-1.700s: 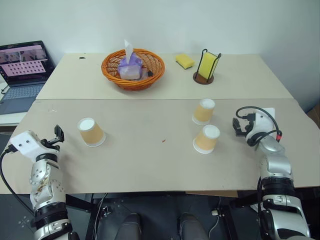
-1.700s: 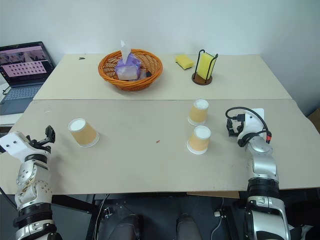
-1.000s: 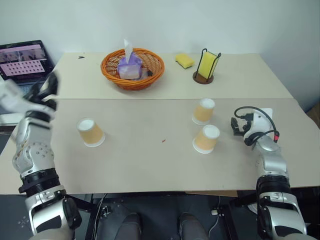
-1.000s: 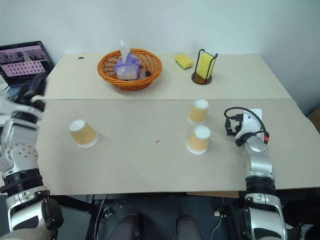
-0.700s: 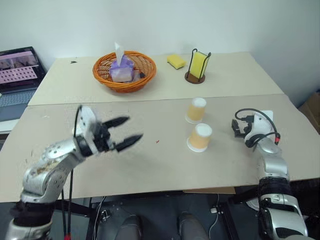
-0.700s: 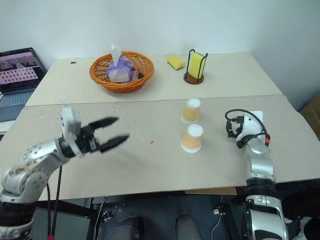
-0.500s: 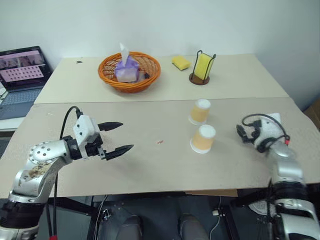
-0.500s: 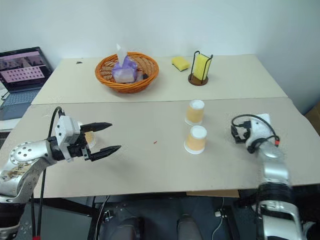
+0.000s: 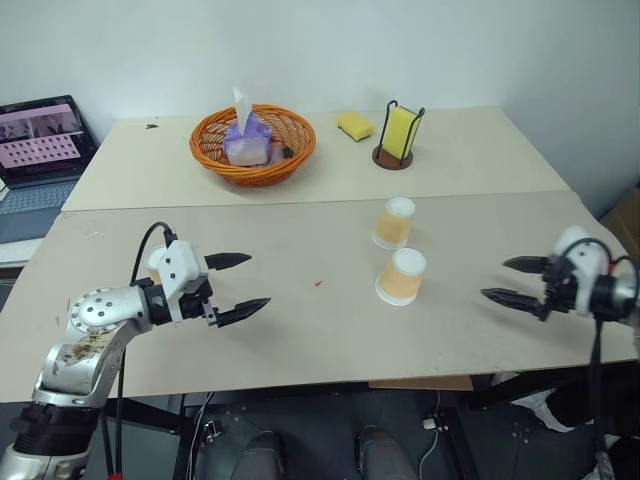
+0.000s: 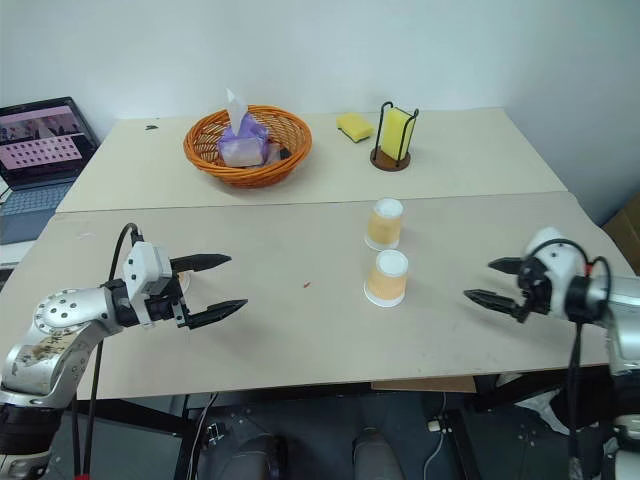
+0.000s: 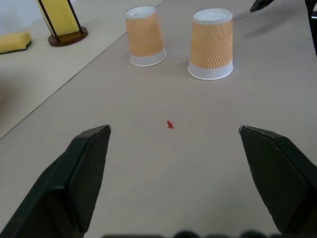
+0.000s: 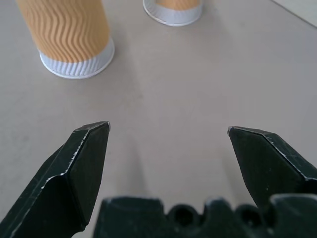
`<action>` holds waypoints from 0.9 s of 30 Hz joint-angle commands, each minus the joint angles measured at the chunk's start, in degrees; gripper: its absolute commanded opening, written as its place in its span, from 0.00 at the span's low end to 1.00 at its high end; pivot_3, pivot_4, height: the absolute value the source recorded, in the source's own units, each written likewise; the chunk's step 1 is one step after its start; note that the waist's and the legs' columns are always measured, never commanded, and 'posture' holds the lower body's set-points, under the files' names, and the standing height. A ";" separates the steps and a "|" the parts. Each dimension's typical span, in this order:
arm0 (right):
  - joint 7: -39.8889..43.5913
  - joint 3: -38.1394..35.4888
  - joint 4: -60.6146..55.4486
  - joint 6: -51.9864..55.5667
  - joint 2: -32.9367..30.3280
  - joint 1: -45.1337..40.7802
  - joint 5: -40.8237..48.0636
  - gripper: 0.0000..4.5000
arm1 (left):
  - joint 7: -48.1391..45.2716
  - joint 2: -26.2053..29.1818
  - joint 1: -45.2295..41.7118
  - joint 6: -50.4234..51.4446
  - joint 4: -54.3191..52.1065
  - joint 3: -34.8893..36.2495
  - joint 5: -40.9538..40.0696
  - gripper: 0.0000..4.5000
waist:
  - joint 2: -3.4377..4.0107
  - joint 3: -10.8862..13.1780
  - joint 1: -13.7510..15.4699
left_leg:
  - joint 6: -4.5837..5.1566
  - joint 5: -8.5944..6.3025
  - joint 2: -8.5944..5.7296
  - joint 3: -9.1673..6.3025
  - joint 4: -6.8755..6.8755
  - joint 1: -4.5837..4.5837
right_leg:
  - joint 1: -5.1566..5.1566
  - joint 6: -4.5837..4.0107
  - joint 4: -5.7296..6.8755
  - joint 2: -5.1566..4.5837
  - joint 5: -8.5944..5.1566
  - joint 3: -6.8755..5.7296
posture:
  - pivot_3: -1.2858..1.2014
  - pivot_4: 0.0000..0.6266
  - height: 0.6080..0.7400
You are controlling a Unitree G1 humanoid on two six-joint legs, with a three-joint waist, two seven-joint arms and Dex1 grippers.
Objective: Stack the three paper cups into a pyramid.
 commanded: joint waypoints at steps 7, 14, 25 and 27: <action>1.79 2.83 -14.95 5.01 1.68 -0.50 3.27 1.00 | -0.19 0.74 2.28 1.59 -3.86 1.70 -0.81 0.99 | 0.00 0.01 1.59 | -0.01 -0.01 -0.10 -0.01 0.04 -0.05 | 0.00 0.00 -0.03 -0.12 0.00 -0.02 | 0.52 0.24 1.00; 3.10 2.90 -17.75 8.62 2.25 -0.94 5.63 1.00 | -0.12 -0.07 2.62 1.94 -4.30 1.46 -0.83 0.99 | -0.01 0.01 1.66 | -0.01 0.00 -0.12 -0.03 0.05 -0.05 | 0.02 0.00 -0.05 -0.14 0.00 -0.05 | 0.52 0.24 1.00; 4.06 3.16 -7.05 8.34 7.23 -6.12 6.06 1.00 | 0.30 -0.75 2.56 1.82 -4.63 1.36 -0.39 0.99 | -0.01 0.01 1.39 | -0.01 0.00 -0.11 -0.03 0.04 -0.03 | 0.01 0.00 -0.03 -0.12 0.00 -0.05 | 0.52 0.24 1.00; 4.16 3.55 -6.14 8.21 7.97 -6.94 5.79 1.00 | 0.44 -0.77 2.53 1.84 -4.61 1.42 -0.31 0.99 | -0.02 0.01 1.41 | -0.01 0.00 -0.11 -0.03 0.03 -0.03 | 0.01 0.00 -0.03 -0.12 0.00 -0.05 | 0.52 0.24 1.00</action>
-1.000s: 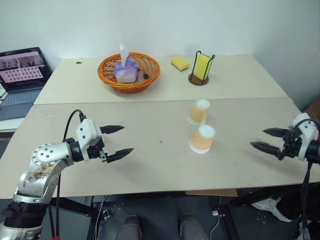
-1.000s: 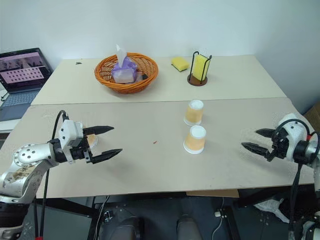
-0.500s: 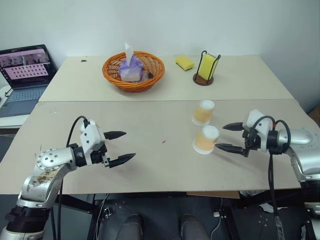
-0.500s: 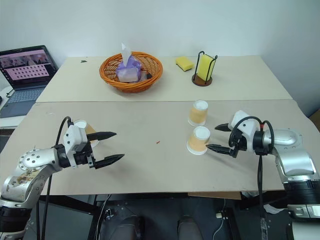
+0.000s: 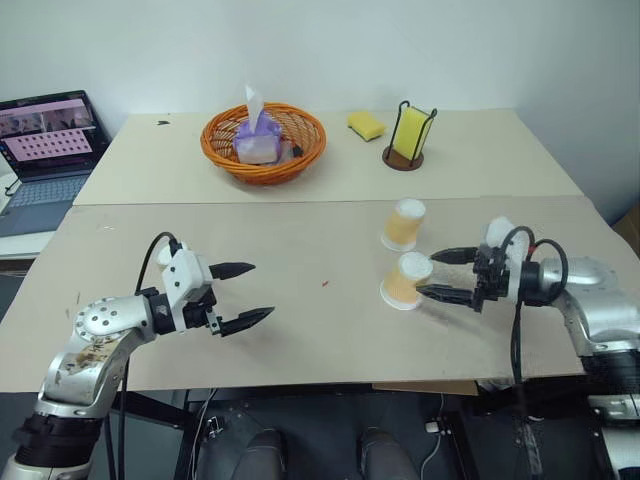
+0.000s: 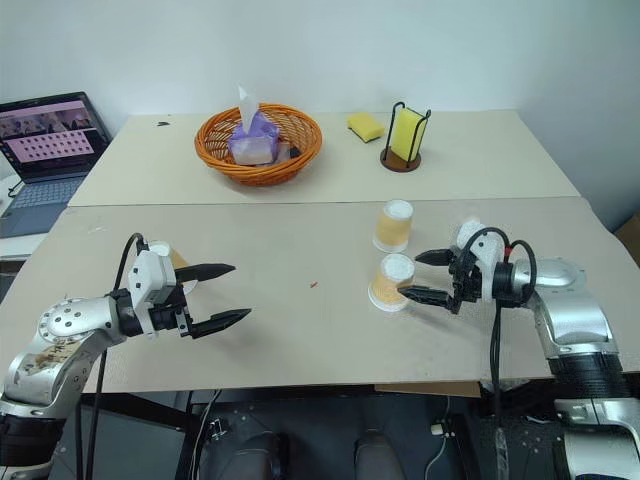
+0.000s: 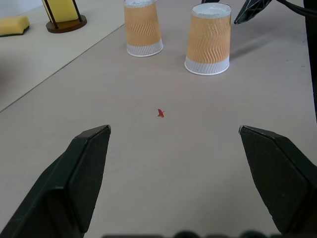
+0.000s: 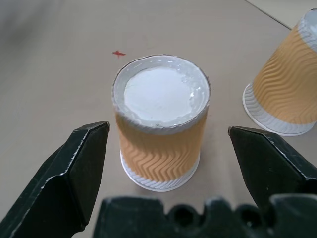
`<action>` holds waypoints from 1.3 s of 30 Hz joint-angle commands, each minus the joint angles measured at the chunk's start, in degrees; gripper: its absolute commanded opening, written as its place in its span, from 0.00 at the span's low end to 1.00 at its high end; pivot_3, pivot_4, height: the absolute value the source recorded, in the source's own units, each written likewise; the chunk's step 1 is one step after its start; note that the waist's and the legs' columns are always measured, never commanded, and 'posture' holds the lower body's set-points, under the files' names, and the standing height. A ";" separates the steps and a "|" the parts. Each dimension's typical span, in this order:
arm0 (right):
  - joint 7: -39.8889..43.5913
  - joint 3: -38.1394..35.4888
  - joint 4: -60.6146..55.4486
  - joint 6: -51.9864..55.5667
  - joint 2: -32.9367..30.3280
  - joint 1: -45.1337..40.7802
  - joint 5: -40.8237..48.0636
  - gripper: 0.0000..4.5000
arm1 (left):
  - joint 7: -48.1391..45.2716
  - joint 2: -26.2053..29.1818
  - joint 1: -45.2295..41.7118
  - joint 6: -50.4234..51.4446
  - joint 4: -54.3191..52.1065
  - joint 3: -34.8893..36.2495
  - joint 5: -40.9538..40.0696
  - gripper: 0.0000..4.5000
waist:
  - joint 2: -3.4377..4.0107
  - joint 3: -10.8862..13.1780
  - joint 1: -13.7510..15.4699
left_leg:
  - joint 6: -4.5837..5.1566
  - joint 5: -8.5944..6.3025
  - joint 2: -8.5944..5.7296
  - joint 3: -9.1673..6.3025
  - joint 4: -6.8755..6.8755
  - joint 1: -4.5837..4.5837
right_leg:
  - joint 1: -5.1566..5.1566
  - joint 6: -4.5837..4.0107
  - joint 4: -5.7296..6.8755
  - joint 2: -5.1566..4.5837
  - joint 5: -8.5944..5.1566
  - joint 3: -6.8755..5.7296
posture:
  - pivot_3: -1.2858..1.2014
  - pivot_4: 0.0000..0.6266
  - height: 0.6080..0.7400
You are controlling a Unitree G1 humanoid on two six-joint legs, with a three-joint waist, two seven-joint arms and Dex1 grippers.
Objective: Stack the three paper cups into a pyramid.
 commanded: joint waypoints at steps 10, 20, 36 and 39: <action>0.74 1.03 1.69 0.52 3.60 -4.45 0.45 1.00 | 1.18 0.32 0.27 -0.14 -1.88 1.68 -0.23 0.99 | 0.00 0.00 0.04 | 0.00 0.00 -0.01 0.00 0.00 -0.01 | 0.00 0.00 -0.01 -0.01 0.00 0.00 | 0.52 0.24 1.00; 0.28 1.27 2.78 0.67 4.58 -4.70 0.03 1.00 | 1.16 0.63 0.66 -0.31 -2.12 1.90 -0.23 0.99 | 0.00 0.00 0.02 | 0.00 0.00 -0.01 0.00 0.00 0.00 | 0.00 0.00 0.00 0.00 0.00 0.00 | 0.52 0.24 1.00; 0.88 1.65 -1.26 3.57 6.05 -8.63 2.69 0.58 | 1.58 0.53 1.67 -0.40 -3.03 1.79 0.02 1.00 | 0.00 0.00 -0.04 | 0.00 0.00 0.00 0.00 -0.01 -0.01 | -0.01 0.00 0.00 -0.01 0.00 0.00 | 0.52 0.24 1.00; 1.99 2.19 -1.94 6.55 8.71 -14.45 5.35 0.58 | 1.93 0.49 2.15 -0.28 -3.33 2.01 0.01 1.00 | 0.02 0.01 -0.35 | 0.00 0.00 0.02 0.00 -0.01 0.00 | -0.03 0.00 0.03 0.01 0.00 0.00 | 0.52 0.24 1.00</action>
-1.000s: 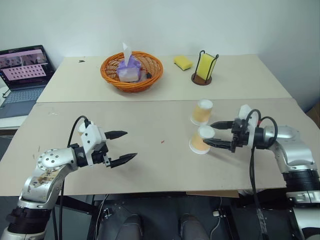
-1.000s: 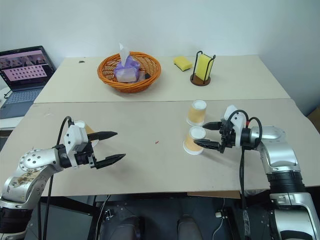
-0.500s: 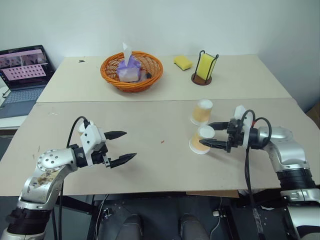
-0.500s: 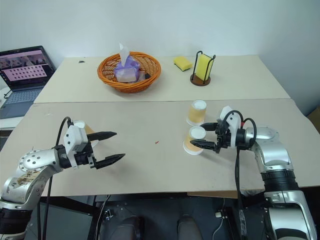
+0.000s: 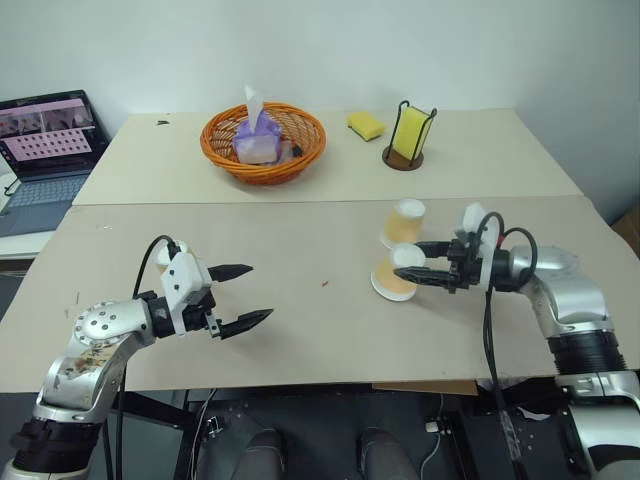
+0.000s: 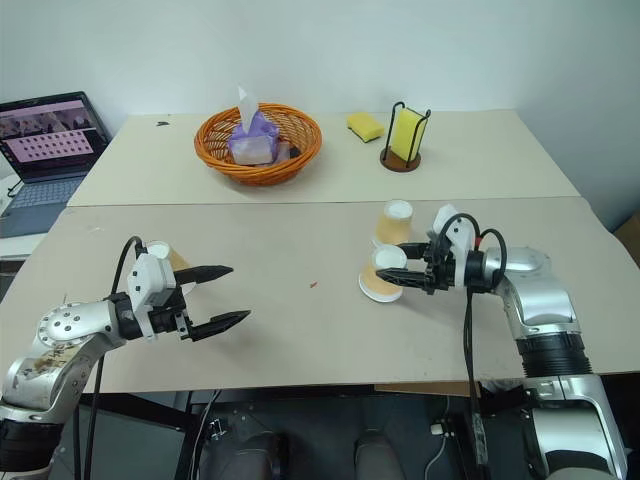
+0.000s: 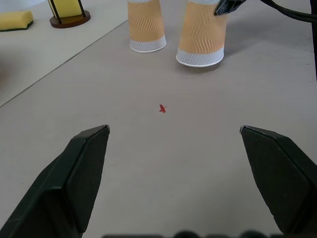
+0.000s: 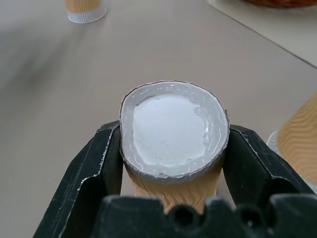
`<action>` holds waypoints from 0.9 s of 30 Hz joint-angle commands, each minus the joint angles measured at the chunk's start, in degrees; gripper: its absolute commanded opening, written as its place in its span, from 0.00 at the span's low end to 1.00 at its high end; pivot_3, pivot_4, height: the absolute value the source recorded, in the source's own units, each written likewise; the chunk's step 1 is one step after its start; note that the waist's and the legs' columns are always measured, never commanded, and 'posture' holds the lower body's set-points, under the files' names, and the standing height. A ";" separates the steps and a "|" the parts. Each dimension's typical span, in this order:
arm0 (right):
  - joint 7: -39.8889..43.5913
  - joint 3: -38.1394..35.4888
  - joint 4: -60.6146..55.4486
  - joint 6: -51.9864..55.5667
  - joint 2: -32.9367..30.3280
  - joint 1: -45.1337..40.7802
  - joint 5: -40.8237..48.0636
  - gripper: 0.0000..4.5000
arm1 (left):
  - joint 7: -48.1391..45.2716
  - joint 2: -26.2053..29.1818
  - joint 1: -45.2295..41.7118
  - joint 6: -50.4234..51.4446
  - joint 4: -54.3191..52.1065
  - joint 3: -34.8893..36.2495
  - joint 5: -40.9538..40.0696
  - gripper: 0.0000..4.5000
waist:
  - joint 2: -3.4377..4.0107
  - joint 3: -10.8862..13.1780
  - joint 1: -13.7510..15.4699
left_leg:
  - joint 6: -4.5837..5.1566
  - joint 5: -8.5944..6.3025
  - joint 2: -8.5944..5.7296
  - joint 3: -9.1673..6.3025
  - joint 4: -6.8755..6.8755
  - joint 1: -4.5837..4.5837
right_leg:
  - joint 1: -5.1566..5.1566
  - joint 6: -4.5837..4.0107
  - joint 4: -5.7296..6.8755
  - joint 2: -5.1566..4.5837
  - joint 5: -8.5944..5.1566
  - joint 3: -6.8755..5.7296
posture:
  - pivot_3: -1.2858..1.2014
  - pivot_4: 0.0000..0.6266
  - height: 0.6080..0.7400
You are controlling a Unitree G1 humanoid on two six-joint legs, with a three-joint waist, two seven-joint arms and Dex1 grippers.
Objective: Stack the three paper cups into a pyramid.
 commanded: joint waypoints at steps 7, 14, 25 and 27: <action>2.06 7.51 9.44 1.02 13.61 -20.84 -0.90 0.58 | 1.42 0.29 1.13 0.26 -3.86 1.59 -0.21 1.00 | 0.00 0.01 -0.49 | 0.00 0.00 0.14 -0.04 -0.04 0.02 | -0.03 -0.02 0.00 0.13 0.01 -0.03 | 0.52 0.24 1.00; 4.01 13.78 31.99 -9.78 22.65 -28.95 -10.05 0.58 | 2.88 0.46 2.35 1.12 -5.32 3.16 -0.56 1.00 | -0.01 0.02 0.07 | -0.02 0.00 0.11 -0.05 -0.04 -0.10 | -0.17 -0.06 0.02 0.11 0.04 -0.04 | 0.52 0.24 1.00; 4.04 13.12 45.80 -16.27 28.17 -33.43 -15.59 0.68 | 4.79 -0.03 4.79 1.45 -7.64 4.17 -0.62 1.00 | 0.01 0.04 -0.20 | -0.05 0.00 0.14 -0.05 -0.11 -0.03 | -0.25 -0.08 0.12 0.14 0.04 -0.03 | 0.52 0.24 1.00; 3.93 12.58 46.68 -16.54 28.49 -33.74 -15.98 0.86 | 4.97 -0.07 4.74 1.43 -7.63 4.15 -0.64 1.00 | 0.02 0.04 -0.30 | -0.05 0.00 0.14 -0.05 -0.12 -0.03 | -0.25 -0.08 0.13 0.14 0.04 -0.03 | 0.52 0.24 1.00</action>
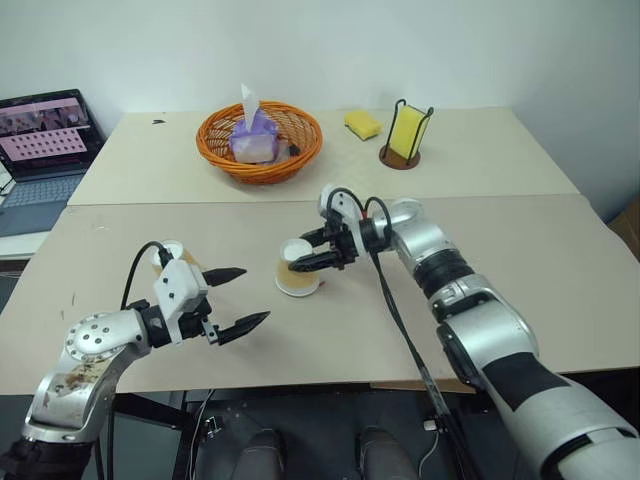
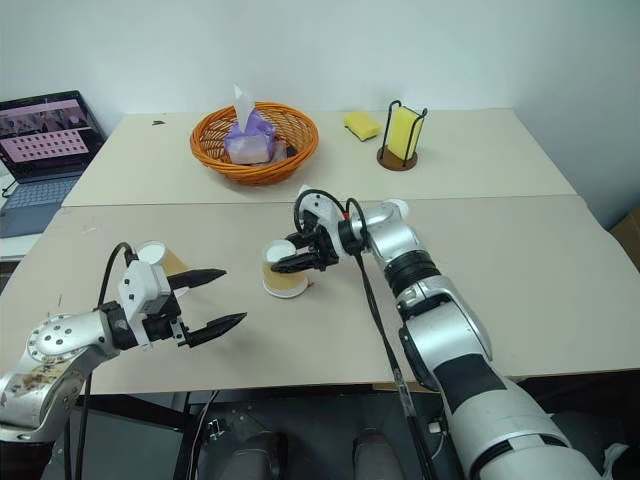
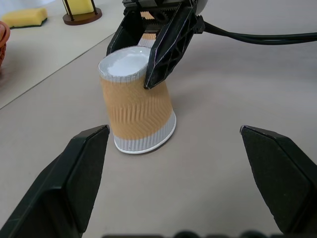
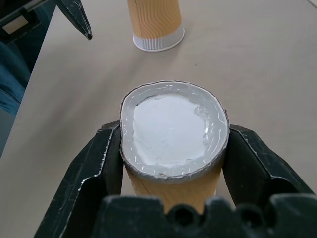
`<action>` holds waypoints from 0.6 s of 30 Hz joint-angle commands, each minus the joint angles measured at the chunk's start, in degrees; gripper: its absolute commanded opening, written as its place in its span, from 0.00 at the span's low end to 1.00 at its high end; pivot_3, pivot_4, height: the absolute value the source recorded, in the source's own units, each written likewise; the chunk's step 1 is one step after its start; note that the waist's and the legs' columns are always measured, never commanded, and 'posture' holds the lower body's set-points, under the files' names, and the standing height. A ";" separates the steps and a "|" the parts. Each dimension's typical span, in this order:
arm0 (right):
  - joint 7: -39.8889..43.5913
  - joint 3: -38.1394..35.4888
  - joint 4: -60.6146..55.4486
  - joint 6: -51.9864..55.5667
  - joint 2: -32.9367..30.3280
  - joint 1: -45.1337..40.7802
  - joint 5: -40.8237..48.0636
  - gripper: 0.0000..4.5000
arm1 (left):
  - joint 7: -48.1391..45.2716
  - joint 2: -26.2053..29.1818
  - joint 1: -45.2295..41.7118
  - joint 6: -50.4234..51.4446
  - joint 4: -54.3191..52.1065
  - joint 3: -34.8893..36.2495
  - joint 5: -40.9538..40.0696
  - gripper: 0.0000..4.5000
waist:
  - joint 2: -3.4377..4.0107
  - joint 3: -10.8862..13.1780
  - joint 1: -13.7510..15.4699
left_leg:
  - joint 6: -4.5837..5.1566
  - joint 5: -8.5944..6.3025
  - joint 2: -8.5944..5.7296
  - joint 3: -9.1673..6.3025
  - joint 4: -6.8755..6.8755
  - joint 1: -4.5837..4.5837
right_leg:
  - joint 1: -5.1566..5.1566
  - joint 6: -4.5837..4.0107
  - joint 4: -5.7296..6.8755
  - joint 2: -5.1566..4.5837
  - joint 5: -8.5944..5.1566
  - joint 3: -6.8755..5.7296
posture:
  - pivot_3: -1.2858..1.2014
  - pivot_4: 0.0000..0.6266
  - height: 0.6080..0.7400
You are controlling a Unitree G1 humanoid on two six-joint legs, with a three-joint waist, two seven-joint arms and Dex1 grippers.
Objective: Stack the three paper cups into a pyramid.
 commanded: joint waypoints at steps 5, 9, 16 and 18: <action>-0.21 -2.73 -0.71 -2.90 0.00 -2.01 -0.46 0.99 | 0.61 -0.21 -0.59 -0.24 -1.15 1.11 -0.40 1.00 | 0.00 0.00 -0.39 | 0.00 0.00 0.00 0.00 -0.01 -0.01 | -0.01 0.00 -0.01 0.00 0.00 0.00 | 0.52 0.24 1.00; 1.57 -3.76 -7.14 -1.15 -2.75 -0.17 0.52 0.99 | 0.34 -0.32 -1.65 -0.34 -0.30 0.49 -0.19 1.00 | 0.01 0.01 -0.44 | -0.01 0.00 0.00 -0.01 -0.01 -0.02 | -0.01 0.00 -0.01 0.00 0.00 0.00 | 0.52 0.24 1.00; 3.48 -6.65 -38.13 13.55 -14.15 12.38 5.82 0.99 | -0.59 -0.36 -3.08 -0.89 1.35 -0.31 0.17 1.00 | 0.00 0.01 0.46 | -0.02 -0.01 0.00 -0.03 0.00 -0.07 | 0.00 0.00 -0.06 0.00 0.00 -0.03 | 0.52 0.24 1.00; 1.02 -9.38 -47.42 19.82 -17.19 16.48 8.57 0.99 | -0.85 -0.37 -3.20 -1.19 1.73 -0.35 0.28 1.00 | 0.00 0.01 0.50 | -0.02 -0.01 0.00 -0.03 0.01 -0.10 | -0.01 0.00 -0.07 0.00 0.00 -0.03 | 0.52 0.24 1.00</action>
